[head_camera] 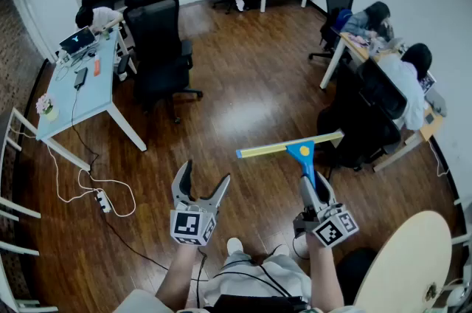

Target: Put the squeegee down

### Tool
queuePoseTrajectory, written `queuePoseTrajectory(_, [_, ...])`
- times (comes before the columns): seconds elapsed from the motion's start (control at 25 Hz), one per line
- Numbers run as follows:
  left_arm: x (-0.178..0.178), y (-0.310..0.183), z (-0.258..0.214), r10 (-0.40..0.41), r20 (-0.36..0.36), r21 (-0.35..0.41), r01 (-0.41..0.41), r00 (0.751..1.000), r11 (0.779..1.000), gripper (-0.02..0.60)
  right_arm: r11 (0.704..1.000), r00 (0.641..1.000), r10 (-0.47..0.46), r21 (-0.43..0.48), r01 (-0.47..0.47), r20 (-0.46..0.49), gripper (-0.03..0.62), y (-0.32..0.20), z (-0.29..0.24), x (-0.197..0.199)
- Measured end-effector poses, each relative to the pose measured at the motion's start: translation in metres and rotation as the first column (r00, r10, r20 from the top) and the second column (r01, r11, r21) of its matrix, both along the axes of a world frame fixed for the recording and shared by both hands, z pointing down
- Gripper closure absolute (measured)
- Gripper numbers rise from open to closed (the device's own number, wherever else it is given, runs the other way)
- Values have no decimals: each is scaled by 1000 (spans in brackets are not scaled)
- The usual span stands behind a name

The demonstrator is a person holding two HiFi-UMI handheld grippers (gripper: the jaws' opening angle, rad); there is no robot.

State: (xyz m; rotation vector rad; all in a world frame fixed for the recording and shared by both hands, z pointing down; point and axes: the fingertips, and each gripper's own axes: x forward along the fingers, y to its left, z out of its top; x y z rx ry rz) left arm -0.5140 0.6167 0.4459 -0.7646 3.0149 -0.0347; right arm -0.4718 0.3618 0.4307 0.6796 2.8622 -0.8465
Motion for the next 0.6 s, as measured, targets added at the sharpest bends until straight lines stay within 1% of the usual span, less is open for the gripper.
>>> queuePoseTrajectory(0.08, [4, -45, -2, 51, -7, -4, -51, 999, 999, 160, 999, 999, 38, 14, -38, 8, 427, -40, -4, 14])
queuePoseTrajectory(0.16, [11, -94, -4, 118, -3, -5, -118, 993, 993, 160, 995, 995, 96, 20, -97, 20, 427, -83, -9, 36])
queuePoseTrajectory(0.24, [23, -153, -7, 213, 3, -10, -213, 977, 977, 160, 979, 979, 203, 23, -204, 33, 427, -136, -13, 71])
queuePoseTrajectory(0.28, [32, -185, -9, 268, 6, -12, -268, 963, 963, 160, 962, 961, 273, 25, -274, 37, 427, -165, -14, 94])
queuePoseTrajectory(0.32, [42, -218, -9, 324, 8, -12, -324, 946, 946, 160, 941, 941, 337, 23, -338, 40, 427, -193, -15, 118])
queuePoseTrajectory(0.4, [69, -285, -10, 427, -4, 2, -427, 904, 904, 160, 899, 898, 437, 4, -438, 46, 427, -244, -15, 169])
queuePoseTrajectory(0.48, [105, -351, -8, 521, -18, 24, -520, 854, 854, 160, 853, 852, 521, 3, -521, 46, 427, -292, -13, 222])
queuePoseTrajectory(0.6, [169, -440, -4, 626, -21, 29, -625, 780, 780, 160, 773, 774, 633, 38, -634, 29, 427, -358, -1, 311])
